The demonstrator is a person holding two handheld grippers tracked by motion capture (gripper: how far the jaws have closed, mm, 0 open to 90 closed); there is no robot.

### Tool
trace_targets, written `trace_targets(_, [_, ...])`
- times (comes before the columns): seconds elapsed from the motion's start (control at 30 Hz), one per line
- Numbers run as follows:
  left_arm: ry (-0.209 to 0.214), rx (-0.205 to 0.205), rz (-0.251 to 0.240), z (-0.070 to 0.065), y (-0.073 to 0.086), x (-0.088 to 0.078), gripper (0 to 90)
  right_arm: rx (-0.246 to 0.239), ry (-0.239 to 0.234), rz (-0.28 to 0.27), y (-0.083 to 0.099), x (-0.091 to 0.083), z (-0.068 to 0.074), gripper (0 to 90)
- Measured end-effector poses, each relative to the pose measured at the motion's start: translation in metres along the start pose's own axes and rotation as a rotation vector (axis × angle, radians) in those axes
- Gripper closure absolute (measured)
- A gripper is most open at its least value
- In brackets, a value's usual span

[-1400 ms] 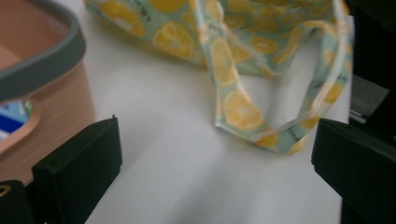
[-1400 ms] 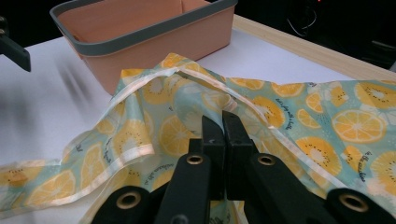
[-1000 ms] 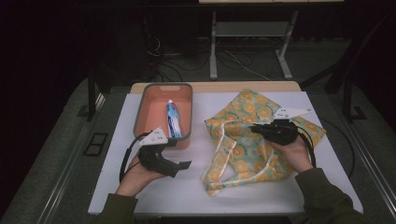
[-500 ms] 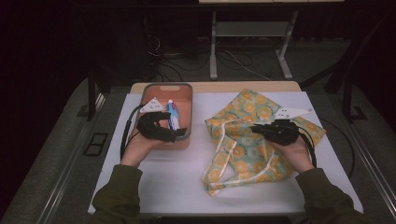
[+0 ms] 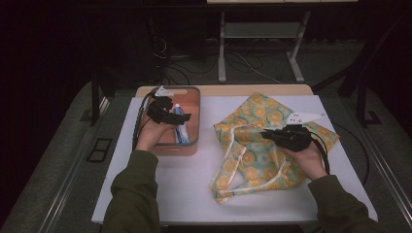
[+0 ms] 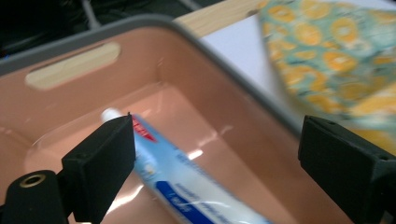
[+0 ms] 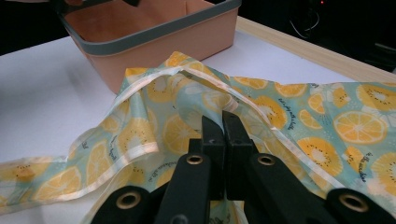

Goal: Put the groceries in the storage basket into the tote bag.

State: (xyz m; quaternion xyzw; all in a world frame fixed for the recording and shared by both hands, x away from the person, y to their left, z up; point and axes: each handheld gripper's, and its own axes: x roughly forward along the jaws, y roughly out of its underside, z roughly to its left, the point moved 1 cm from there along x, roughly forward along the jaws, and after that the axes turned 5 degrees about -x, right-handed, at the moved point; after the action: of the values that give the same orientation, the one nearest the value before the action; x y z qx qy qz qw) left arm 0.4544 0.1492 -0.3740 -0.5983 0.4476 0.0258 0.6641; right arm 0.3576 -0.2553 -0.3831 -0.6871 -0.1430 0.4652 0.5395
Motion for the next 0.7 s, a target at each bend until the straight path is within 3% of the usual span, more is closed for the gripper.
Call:
trace_targets(0.13, [-0.029, 0.001, 0.054, 0.008, 0.002, 0.015, 9.5, 0.001, -0.002, -0.002, 0.000, 0.000, 0.000, 89.0])
trace_targets(0.33, [-0.052, -0.048, 0.147, 0.019, 0.013, 0.035, 9.4, -0.004, -0.010, 0.002, 0.000, 0.001, 0.001, 89.0])
trace_targets(0.43, [-0.084, -0.034, 0.201, 0.018, 0.015, 0.042, 10.5, -0.004, -0.009, 0.003, 0.001, 0.001, 0.001, 89.0])
trace_targets(0.53, [-0.087, -0.049, 0.219, 0.020, 0.017, 0.045, 13.2, -0.004, -0.009, 0.001, 0.001, 0.001, 0.001, 89.0])
trace_targets(0.7, [-0.085, -0.090, 0.296, 0.022, 0.020, 0.051, 13.4, -0.006, -0.007, 0.003, 0.001, 0.001, 0.002, 89.0])
